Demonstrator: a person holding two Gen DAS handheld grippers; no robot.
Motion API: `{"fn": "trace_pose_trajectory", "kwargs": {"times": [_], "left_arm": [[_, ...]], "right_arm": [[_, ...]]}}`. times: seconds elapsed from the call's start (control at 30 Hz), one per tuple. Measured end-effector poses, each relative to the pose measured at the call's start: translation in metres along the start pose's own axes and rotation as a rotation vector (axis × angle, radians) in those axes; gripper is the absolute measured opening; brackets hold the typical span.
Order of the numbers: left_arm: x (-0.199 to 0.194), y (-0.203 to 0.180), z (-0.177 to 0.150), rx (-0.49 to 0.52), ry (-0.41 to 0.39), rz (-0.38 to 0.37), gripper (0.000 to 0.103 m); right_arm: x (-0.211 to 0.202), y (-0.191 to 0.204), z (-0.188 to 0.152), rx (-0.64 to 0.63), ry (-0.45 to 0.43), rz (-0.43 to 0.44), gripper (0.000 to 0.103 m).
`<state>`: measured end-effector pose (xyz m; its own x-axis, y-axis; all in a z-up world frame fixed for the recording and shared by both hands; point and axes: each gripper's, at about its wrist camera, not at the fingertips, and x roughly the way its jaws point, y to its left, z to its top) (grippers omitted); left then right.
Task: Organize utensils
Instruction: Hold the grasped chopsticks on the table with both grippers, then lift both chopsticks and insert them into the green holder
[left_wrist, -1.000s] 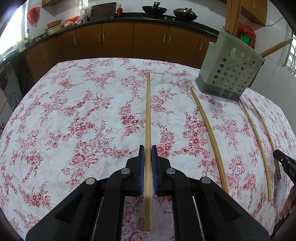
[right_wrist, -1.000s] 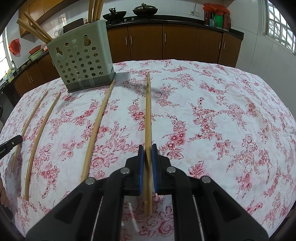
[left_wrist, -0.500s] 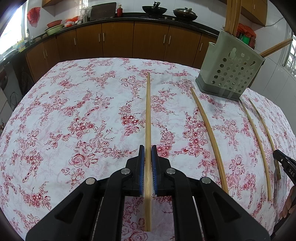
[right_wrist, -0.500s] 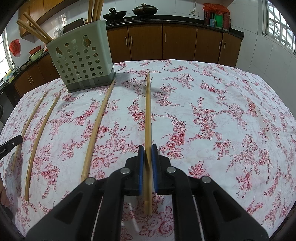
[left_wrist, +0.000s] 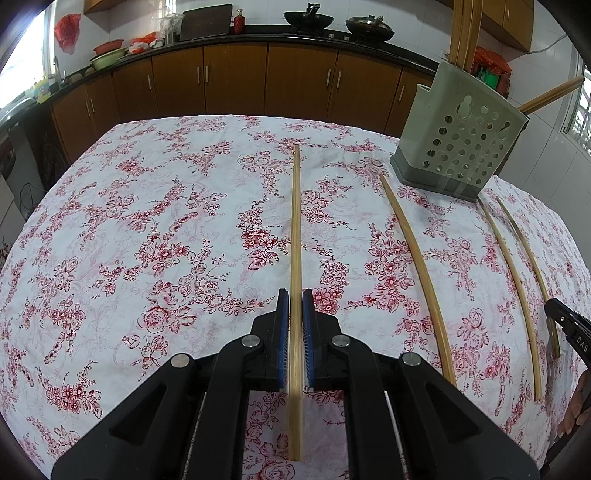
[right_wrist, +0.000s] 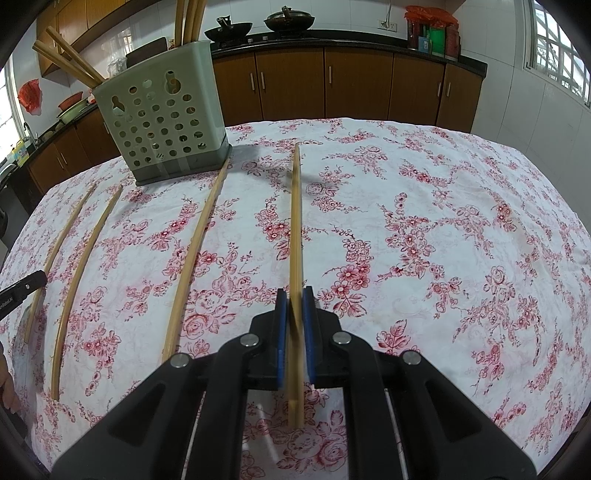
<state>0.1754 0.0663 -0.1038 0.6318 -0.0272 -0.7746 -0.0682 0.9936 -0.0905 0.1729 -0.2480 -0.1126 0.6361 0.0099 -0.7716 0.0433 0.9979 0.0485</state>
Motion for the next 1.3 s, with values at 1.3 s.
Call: {"fn": "trace_pose_trajectory", "kwargs": {"times": [1.3], "left_arm": [[-0.015,-0.005,-0.012,0.069,0.010,0.023,0.008]], "right_arm": [[-0.008,-0.010,-0.002,0.030,-0.005,0.040,0.009]]}}
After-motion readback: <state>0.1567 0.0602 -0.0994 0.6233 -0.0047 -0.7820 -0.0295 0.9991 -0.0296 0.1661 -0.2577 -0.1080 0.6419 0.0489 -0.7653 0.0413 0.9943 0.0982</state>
